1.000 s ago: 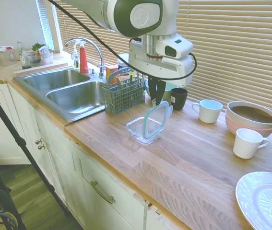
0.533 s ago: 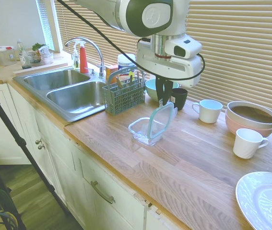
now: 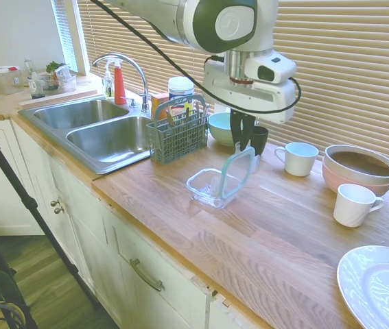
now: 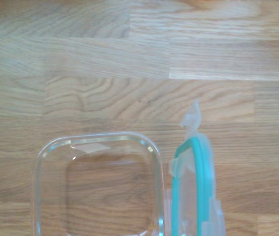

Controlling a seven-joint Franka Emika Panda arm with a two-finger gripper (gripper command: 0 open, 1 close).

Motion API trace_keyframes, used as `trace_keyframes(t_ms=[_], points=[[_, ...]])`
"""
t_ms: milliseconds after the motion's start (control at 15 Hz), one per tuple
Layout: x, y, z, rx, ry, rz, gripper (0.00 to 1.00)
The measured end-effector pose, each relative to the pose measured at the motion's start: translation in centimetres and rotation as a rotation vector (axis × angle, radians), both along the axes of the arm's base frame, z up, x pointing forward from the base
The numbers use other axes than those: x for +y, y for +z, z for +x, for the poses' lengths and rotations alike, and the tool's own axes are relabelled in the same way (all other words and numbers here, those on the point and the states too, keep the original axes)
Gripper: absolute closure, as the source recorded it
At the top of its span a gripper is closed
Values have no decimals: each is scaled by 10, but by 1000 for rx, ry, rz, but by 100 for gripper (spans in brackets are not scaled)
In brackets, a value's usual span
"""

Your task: Cover the lid of the food container

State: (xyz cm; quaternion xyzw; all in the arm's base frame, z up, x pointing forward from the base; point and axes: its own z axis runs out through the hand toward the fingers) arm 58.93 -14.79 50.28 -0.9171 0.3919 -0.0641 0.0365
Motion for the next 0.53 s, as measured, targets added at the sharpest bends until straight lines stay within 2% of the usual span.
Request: trace_keyframes(t_ms=[533], points=[[-8,4,13,4,1,-17,100]])
